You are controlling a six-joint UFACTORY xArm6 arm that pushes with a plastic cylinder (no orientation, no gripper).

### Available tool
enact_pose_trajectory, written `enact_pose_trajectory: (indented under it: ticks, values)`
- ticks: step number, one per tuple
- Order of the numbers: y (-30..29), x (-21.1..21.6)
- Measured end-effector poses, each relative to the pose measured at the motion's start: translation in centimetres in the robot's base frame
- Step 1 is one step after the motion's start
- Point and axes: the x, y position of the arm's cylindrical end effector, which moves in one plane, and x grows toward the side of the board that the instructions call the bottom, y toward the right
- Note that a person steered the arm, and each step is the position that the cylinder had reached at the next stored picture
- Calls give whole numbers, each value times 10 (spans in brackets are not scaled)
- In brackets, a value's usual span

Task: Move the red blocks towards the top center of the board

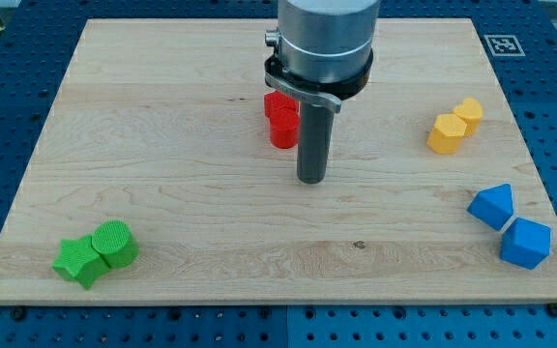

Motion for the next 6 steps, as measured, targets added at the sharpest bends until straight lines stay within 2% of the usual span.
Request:
enact_pose_trajectory:
  ticks: [2,4,6]
  values:
    - [-32,-36]
    - [-32,-46]
    - [-32,-79]
